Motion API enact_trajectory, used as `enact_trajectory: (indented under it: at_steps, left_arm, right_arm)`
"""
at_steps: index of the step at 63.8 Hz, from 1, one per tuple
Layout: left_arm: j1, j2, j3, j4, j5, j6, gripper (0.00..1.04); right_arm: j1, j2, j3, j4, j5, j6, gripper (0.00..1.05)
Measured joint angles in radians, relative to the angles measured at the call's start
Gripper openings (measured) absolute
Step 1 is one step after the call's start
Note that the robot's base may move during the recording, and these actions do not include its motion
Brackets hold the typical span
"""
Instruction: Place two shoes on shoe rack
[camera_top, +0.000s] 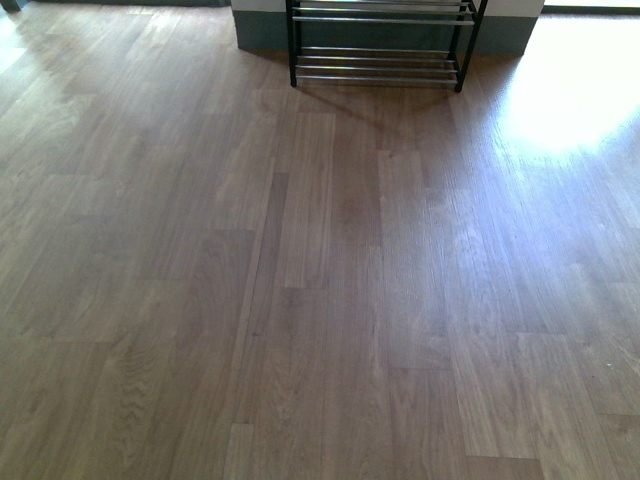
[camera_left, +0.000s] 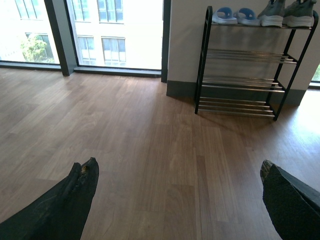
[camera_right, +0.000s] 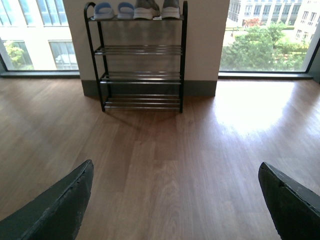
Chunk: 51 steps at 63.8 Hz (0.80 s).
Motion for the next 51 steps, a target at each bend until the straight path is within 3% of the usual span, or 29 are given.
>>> enact_trajectory:
  at_steps: [51]
  left_arm:
    - [0.0,0.0,0.0,0.0,0.0,0.0,0.95]
  right_arm:
    - [0.0,0.0,0.0,0.0,0.0,0.0,0.96]
